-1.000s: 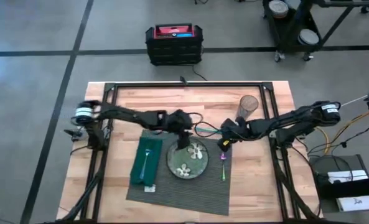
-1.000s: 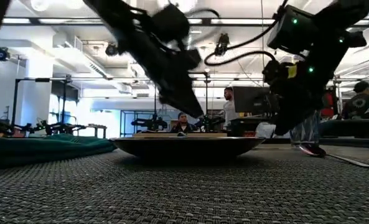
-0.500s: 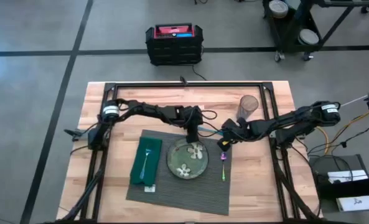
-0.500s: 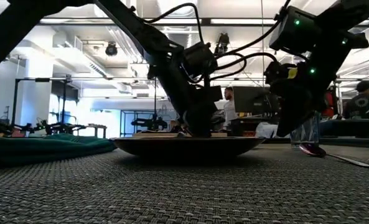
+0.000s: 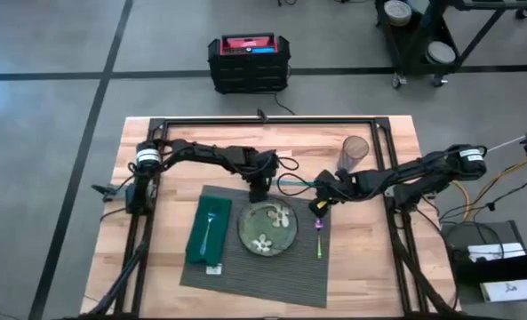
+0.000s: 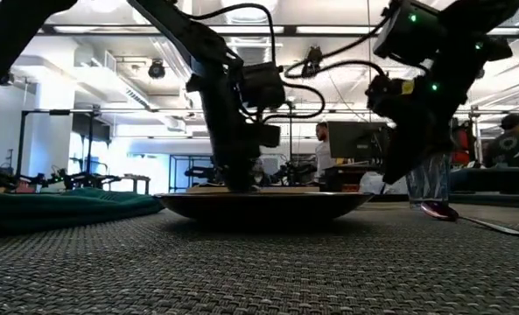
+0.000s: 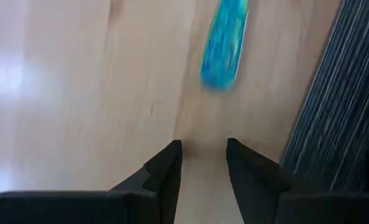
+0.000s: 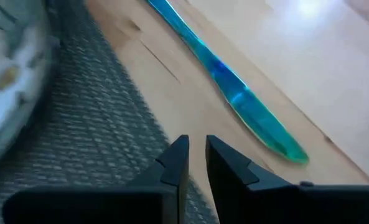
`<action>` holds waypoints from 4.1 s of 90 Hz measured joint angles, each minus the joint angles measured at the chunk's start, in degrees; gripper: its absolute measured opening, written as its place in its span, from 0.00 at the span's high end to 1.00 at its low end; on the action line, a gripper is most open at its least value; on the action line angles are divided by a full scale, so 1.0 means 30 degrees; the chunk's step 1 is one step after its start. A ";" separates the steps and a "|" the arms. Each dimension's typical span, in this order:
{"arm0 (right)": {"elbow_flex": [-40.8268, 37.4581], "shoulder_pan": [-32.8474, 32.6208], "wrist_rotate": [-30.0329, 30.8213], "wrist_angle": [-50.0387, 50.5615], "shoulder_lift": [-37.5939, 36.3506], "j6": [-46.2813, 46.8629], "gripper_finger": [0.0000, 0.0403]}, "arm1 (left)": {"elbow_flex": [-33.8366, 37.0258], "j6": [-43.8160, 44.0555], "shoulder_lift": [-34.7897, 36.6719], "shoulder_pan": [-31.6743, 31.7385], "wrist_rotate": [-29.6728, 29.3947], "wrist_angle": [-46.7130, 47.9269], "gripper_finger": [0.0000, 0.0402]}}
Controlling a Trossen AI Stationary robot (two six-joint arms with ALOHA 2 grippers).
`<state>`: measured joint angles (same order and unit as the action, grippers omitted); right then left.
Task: Set table place
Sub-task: Put the iridescent blue knife on the gray place mat
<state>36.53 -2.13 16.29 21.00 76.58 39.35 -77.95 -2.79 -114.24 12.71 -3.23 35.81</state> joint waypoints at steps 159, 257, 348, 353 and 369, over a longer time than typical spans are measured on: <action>0.1253 0.4579 -0.2895 -0.4232 0.4147 -0.6342 0.99 | 0.3706 0.0161 0.2487 0.1132 0.1728 -0.5118 0.72; 0.3956 0.4856 -0.7904 -0.1026 0.3730 -0.8977 0.99 | 0.5962 0.0096 0.4956 0.1708 0.1492 -0.6450 0.72; 0.2669 0.7392 -0.3543 -1.2902 0.7494 -0.9196 0.99 | 0.6917 0.2106 0.3303 0.1512 0.3421 -0.7568 0.81; 0.2938 0.7494 -0.5246 -1.0957 0.6545 -0.9068 0.99 | 0.6799 0.2100 0.3425 0.1499 0.3443 -0.7065 0.81; 0.3104 0.6452 -1.0795 -0.4159 0.4867 -0.8993 0.99 | 0.6777 0.1915 0.3988 0.1457 0.3588 -0.6789 0.81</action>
<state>45.85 17.22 -16.09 8.53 91.18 12.37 -57.62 2.96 -102.27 17.08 7.53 15.45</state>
